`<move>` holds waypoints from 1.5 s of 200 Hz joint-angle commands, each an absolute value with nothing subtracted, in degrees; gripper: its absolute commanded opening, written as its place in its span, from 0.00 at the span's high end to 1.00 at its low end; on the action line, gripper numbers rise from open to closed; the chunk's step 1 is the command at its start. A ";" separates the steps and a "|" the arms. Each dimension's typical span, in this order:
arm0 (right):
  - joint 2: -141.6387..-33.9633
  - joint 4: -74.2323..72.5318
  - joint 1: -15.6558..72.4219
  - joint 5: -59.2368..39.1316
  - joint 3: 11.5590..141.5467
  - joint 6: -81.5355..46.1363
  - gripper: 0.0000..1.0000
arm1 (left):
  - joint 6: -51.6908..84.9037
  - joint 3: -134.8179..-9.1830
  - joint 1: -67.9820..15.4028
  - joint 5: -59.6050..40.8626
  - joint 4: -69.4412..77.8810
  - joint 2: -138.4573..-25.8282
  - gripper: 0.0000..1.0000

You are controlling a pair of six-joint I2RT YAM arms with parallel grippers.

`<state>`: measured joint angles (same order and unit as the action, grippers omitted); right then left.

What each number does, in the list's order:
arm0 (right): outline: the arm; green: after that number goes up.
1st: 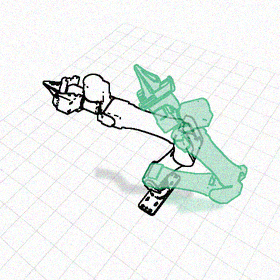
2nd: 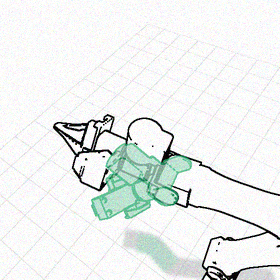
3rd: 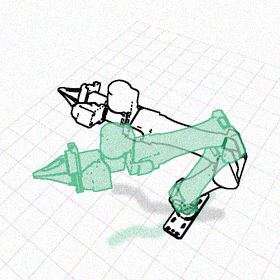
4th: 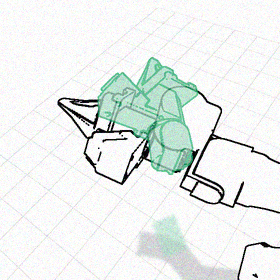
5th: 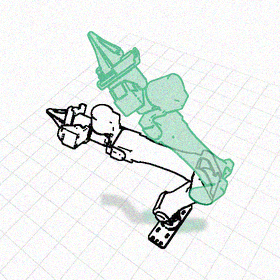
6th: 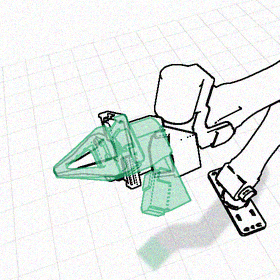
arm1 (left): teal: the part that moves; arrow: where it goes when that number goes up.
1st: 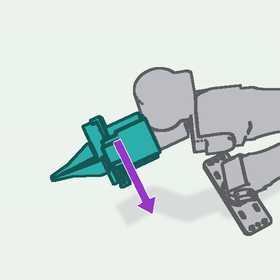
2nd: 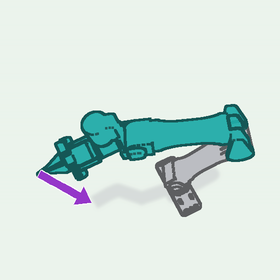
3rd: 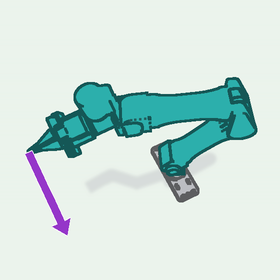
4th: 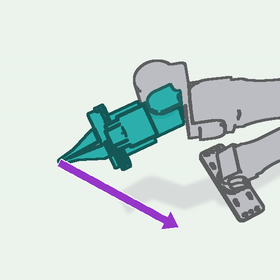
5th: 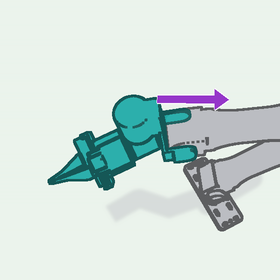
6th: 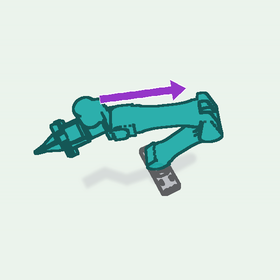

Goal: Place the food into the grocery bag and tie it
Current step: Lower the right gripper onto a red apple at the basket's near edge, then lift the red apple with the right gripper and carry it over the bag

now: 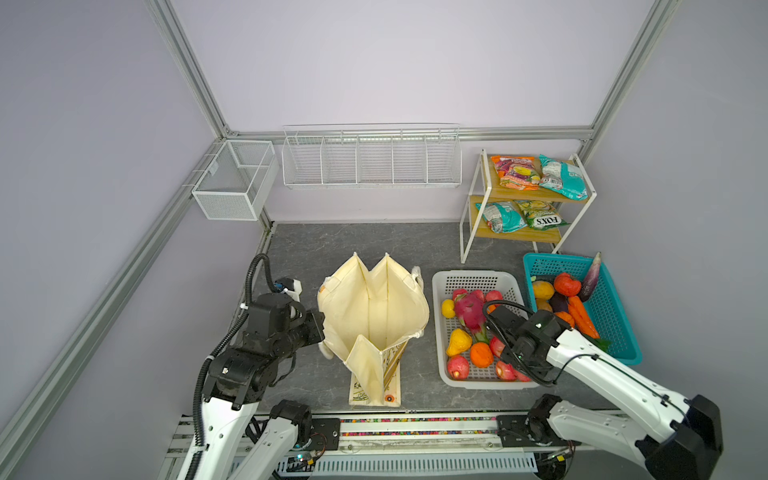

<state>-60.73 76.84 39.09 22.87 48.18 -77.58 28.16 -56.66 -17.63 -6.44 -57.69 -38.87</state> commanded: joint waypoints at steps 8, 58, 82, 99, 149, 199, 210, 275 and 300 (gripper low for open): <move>-59.38 79.92 38.93 23.17 49.06 -79.23 0.43 | 27.43 -55.80 -17.57 -6.24 -61.24 -38.49 1.00; -57.13 83.07 39.68 25.64 59.47 -76.55 0.45 | 27.27 -56.60 -17.58 -6.32 -61.55 -38.80 1.00; -57.92 80.79 40.55 26.51 68.05 -70.18 0.48 | 27.16 -57.38 -17.58 -6.83 -61.29 -39.58 1.00; -60.12 78.47 41.66 26.45 75.22 -65.09 0.49 | 27.32 -58.37 -17.58 -7.59 -60.91 -40.38 1.00; -74.75 70.23 52.81 25.96 103.10 -51.15 0.51 | 27.60 -61.48 -17.63 -9.29 -60.00 -42.79 1.00; -93.93 63.94 65.74 22.11 123.01 -40.64 0.49 | 27.97 -62.88 -17.60 -10.46 -59.24 -44.46 1.00; -98.17 64.14 66.71 20.25 126.11 -39.60 0.49 | 27.86 -63.10 -17.67 -10.46 -59.28 -44.65 1.00; -110.47 62.25 67.10 13.25 124.82 -39.51 0.49 | 27.95 -62.58 -17.67 -11.29 -58.09 -44.38 1.00; -112.51 60.81 66.73 11.93 121.77 -39.77 0.48 | 27.79 -62.66 -17.67 -11.43 -58.22 -43.79 1.00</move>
